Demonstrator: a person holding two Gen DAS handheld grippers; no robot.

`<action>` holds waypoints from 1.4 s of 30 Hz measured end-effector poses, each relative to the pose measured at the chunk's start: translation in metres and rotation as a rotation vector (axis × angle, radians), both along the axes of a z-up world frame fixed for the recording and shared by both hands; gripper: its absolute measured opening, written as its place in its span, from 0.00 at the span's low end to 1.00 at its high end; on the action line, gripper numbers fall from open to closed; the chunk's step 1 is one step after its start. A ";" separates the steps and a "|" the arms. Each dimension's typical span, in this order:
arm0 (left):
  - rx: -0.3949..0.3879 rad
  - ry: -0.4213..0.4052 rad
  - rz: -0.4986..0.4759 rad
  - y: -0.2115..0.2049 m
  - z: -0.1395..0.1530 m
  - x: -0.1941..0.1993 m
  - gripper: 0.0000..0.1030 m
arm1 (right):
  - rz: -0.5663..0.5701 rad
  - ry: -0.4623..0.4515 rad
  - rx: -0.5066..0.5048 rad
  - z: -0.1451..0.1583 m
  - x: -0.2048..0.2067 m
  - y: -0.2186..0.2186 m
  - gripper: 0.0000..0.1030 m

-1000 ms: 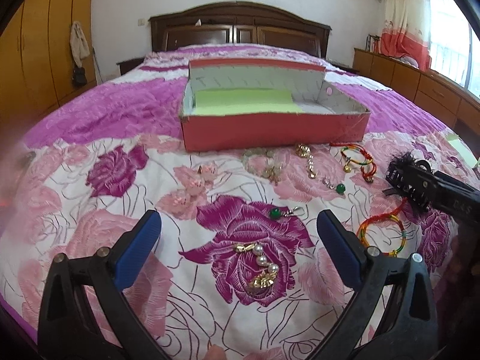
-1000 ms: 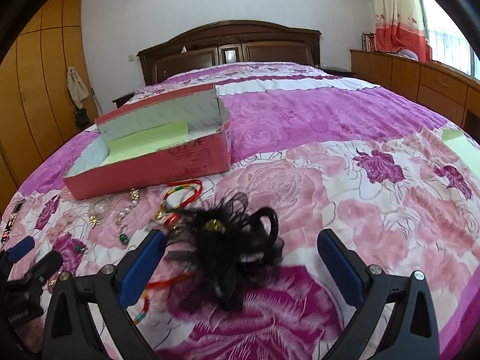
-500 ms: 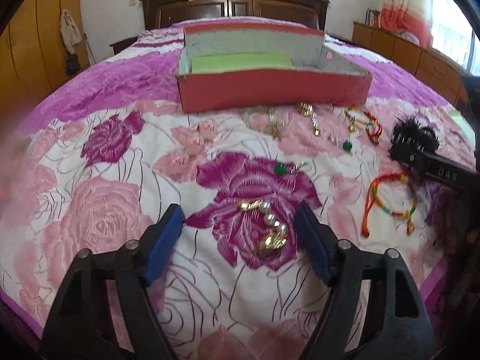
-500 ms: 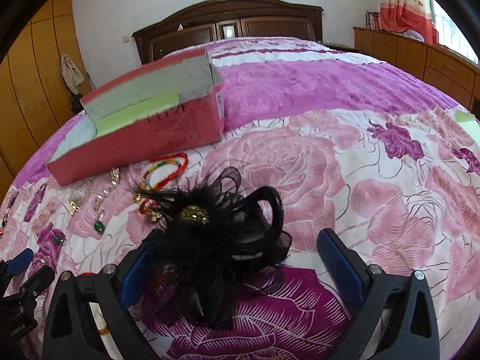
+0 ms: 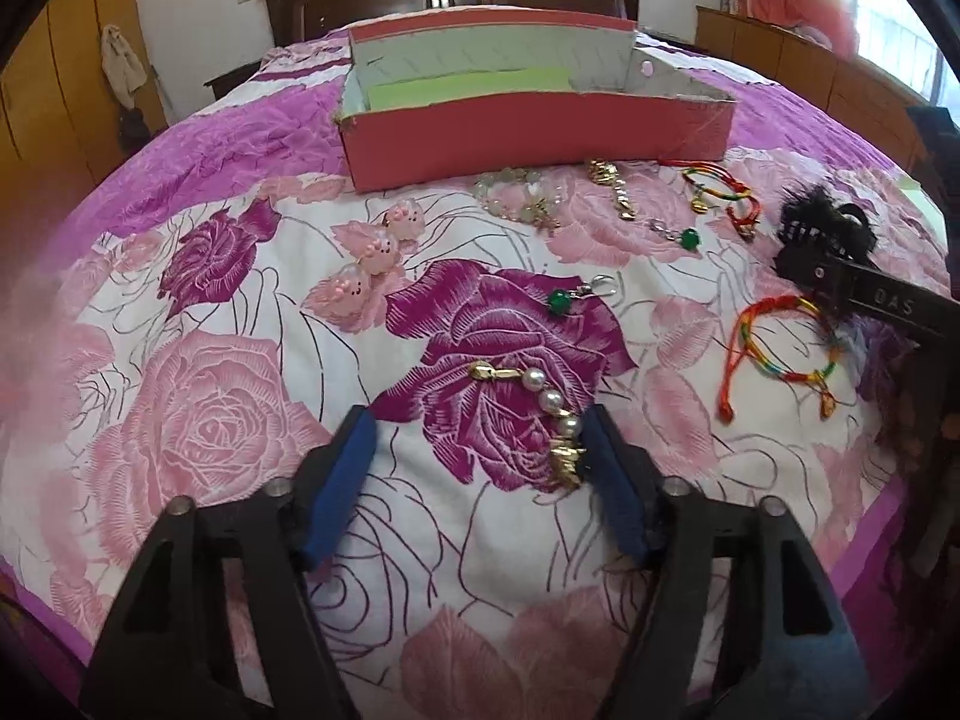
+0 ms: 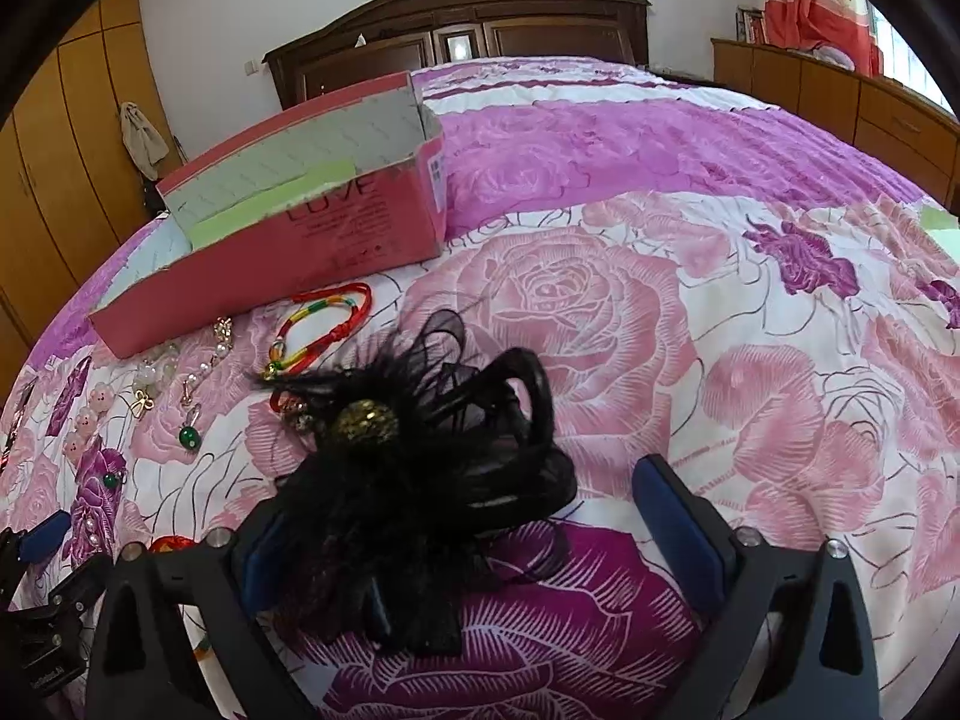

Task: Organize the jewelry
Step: 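Grasp the black feathered hair clip with the right tool while the left tool grasps the gold pearl earring, then carry both items into the pink box and open both tools to release them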

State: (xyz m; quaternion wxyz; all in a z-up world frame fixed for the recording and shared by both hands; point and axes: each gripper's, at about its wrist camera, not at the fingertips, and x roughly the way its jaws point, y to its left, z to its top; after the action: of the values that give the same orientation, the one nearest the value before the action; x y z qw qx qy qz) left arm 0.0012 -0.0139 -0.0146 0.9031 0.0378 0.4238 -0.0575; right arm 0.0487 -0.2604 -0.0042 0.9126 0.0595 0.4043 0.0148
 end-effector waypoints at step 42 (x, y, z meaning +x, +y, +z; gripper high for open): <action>-0.135 -0.227 -0.075 0.008 0.085 0.022 0.06 | 0.023 -0.373 -0.012 0.106 -0.051 0.008 0.53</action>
State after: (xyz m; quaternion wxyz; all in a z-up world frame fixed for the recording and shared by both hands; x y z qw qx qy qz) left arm 0.0233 -0.0054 0.0709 0.9429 -0.0010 0.3126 -0.1148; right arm -0.0020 -0.2527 0.1020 0.9718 0.0455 0.2290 0.0334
